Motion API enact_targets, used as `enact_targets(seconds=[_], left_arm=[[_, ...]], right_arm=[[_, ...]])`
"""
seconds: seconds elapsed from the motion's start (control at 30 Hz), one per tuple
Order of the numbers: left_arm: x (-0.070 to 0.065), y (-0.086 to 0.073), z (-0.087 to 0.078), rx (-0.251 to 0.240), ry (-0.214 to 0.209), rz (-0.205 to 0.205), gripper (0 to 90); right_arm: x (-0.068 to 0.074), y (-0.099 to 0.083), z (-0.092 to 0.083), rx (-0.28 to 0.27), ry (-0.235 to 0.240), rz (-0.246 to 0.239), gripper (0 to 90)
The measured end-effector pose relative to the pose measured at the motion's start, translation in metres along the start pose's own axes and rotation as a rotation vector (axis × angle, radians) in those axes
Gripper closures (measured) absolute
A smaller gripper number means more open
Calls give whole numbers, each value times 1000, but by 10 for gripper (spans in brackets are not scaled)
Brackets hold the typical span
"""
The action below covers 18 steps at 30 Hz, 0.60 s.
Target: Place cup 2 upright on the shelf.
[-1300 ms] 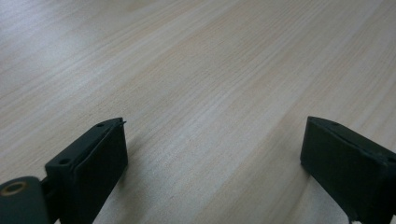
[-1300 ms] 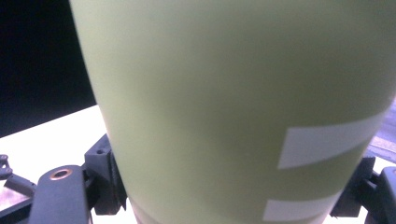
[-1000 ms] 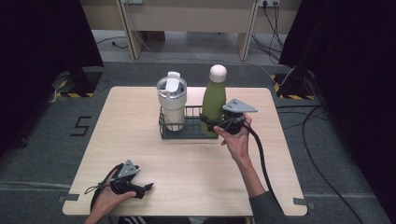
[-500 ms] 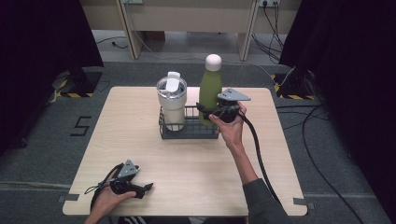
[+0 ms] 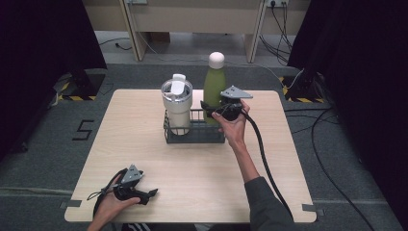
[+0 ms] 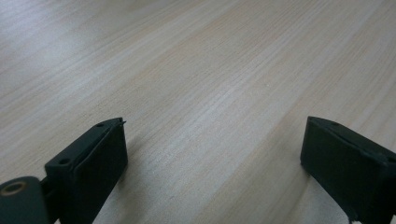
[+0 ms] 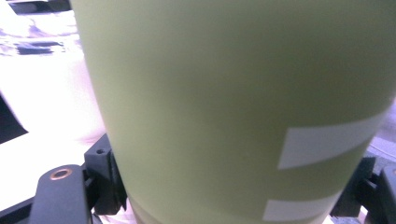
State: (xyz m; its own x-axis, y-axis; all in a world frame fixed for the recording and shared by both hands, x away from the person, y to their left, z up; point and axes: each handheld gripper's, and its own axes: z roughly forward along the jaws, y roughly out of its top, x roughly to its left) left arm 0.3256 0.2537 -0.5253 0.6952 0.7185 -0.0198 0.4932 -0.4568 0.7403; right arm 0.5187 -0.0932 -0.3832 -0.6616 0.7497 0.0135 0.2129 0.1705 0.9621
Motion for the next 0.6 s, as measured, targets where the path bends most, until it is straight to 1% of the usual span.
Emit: enact_targets(seconds=[0.2,0.33,0.4,0.6], left_arm=[[0,0,0,0,0,0,66],[0,0,0,0,0,0,66],[0,0,0,0,0,0,66],[0,0,0,-1,1,0,66]], right_arm=[[-3,-8,10,15,-3,19,210],[-3,-11,16,16,-9,10,210],[-2,-13,19,16,-7,21,209],[-3,-21,27,28,-11,26,209]])
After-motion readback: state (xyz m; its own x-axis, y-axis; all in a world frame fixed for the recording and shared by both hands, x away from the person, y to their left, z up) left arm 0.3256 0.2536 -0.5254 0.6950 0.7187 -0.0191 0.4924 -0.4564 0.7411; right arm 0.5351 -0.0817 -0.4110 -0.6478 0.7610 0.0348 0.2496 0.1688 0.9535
